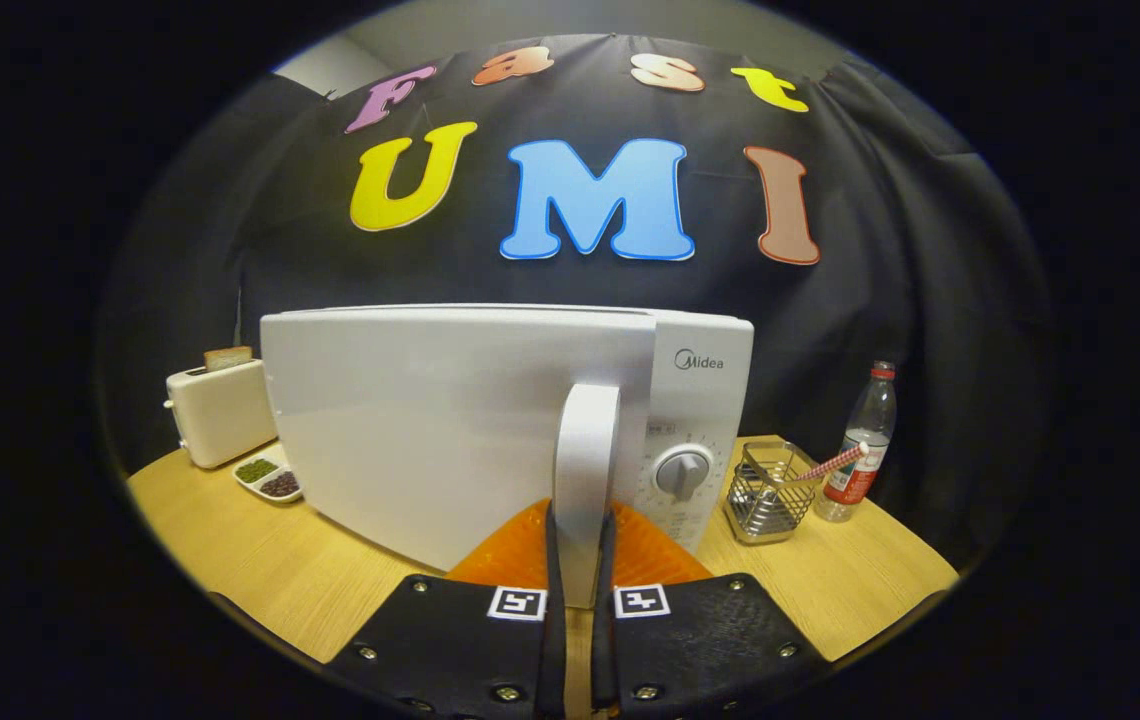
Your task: Open the microwave, put the food inside, and close the microwave door.
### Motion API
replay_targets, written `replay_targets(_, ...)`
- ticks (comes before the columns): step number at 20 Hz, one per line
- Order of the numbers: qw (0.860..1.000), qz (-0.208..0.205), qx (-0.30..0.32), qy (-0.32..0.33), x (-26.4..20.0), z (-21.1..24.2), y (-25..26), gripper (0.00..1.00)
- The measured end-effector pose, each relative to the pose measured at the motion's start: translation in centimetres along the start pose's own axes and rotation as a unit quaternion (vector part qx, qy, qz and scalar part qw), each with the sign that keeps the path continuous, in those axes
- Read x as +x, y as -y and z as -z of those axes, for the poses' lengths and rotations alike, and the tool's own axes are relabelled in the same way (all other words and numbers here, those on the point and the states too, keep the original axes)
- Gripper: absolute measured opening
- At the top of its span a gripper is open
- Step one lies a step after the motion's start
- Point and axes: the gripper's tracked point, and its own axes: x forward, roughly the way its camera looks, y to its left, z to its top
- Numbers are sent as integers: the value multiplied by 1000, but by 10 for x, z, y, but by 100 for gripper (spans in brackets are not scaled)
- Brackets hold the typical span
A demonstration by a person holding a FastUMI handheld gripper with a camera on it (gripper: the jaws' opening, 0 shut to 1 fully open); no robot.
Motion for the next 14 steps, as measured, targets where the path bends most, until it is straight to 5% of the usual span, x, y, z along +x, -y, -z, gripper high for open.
replay_targets(8,995,-101,-8,-13,-86,17,-69,10)
replay_targets(14,990,-137,-26,30,-137,23,-142,10)
